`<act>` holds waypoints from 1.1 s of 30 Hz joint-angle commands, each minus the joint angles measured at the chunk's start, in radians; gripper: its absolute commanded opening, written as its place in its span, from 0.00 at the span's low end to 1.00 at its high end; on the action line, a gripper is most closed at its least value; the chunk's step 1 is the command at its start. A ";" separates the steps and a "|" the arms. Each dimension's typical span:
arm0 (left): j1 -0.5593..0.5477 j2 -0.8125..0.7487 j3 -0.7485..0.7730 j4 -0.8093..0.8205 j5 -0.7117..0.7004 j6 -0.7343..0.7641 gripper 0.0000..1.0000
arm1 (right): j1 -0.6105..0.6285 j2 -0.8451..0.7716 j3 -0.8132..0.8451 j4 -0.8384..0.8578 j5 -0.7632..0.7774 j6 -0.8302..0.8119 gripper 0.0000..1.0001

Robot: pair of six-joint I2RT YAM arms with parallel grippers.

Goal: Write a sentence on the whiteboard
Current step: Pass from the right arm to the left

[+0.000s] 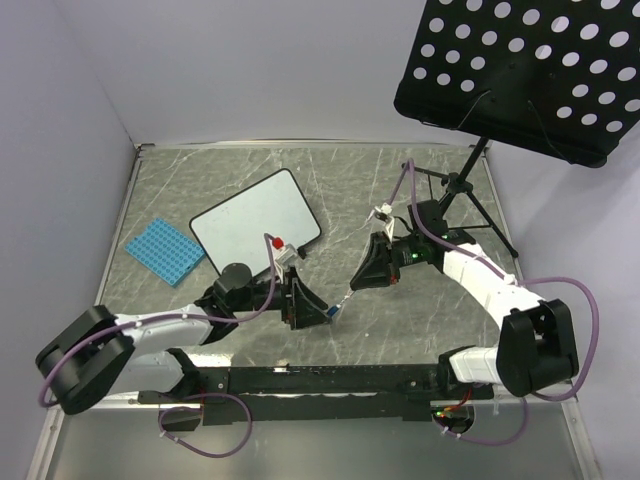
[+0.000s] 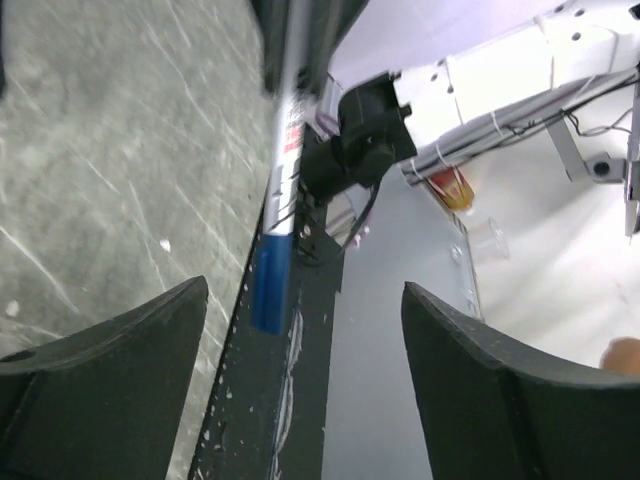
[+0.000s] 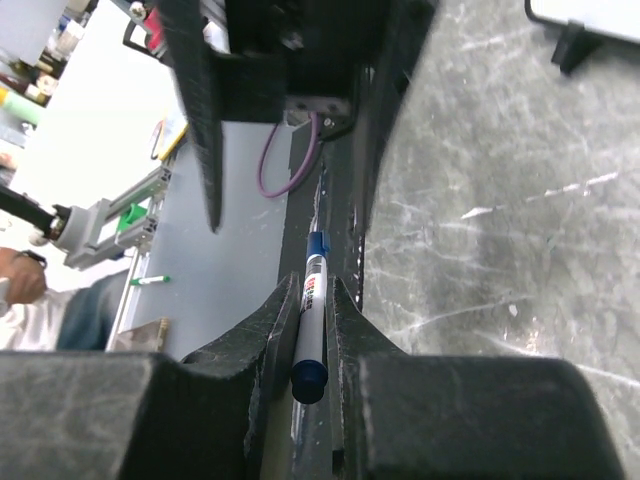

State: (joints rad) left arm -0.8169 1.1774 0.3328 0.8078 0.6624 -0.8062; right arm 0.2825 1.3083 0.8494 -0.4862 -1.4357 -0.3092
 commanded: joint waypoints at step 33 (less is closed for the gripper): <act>-0.047 0.034 0.330 -0.594 0.029 0.418 0.01 | -0.003 -0.001 0.119 -0.325 -0.035 -0.332 0.92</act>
State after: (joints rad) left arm -0.8589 1.2537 0.5793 0.4835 0.7284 -0.6090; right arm 0.2787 1.2881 0.9112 -0.7296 -1.4441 -0.5434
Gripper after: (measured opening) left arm 0.115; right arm 0.918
